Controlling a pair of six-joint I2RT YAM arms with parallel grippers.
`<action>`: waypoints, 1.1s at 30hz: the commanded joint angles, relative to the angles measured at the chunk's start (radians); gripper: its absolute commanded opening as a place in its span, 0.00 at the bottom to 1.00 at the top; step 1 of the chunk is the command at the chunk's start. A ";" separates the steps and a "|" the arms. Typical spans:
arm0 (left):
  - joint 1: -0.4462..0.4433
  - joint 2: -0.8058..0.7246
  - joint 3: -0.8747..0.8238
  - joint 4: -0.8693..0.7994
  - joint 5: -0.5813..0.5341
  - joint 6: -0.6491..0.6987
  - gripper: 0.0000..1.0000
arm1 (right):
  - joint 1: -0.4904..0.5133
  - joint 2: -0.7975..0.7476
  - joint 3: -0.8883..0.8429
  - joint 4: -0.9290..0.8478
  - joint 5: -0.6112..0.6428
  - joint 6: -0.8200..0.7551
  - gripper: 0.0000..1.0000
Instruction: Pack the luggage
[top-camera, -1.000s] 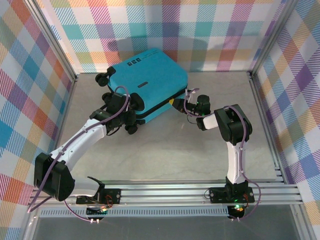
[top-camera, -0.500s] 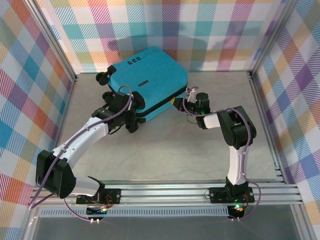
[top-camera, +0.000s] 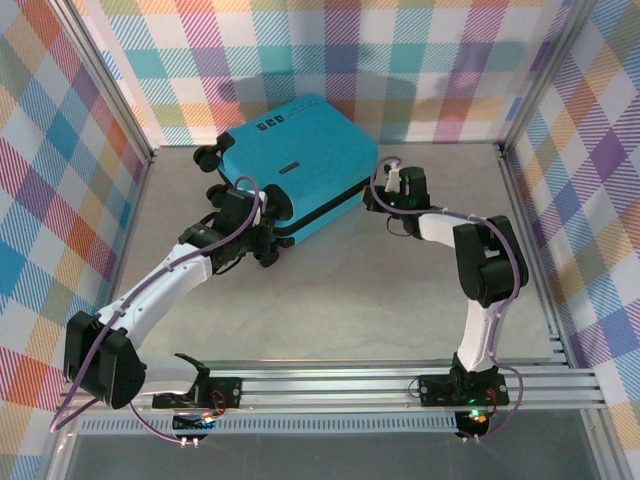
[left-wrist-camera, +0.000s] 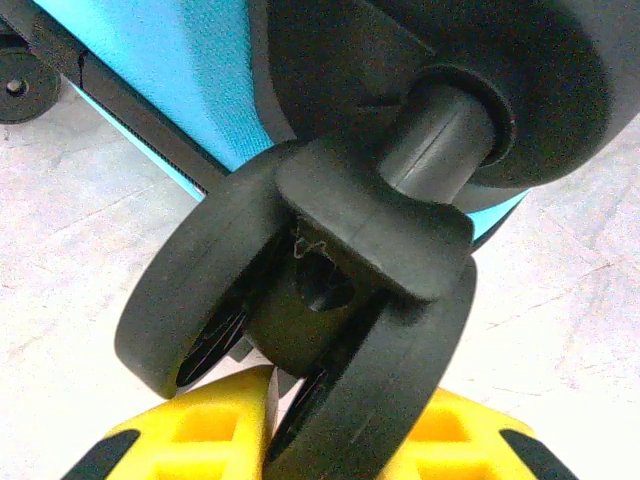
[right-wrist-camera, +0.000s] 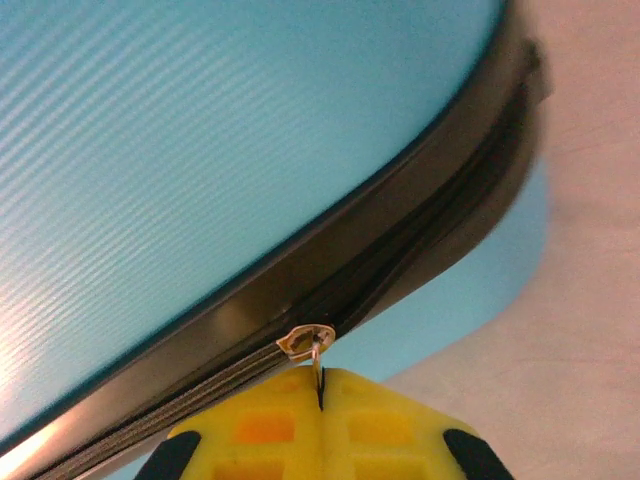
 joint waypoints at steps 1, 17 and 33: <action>0.016 -0.045 -0.019 0.013 -0.086 -0.054 0.00 | -0.111 0.056 0.110 -0.131 0.114 -0.063 0.00; 0.017 -0.118 -0.083 0.020 -0.111 -0.077 0.00 | -0.191 0.055 0.118 -0.068 -0.008 -0.070 0.00; 0.127 -0.112 -0.154 0.020 -0.279 -0.169 0.00 | -0.054 -0.547 -0.608 0.052 0.068 -0.026 0.00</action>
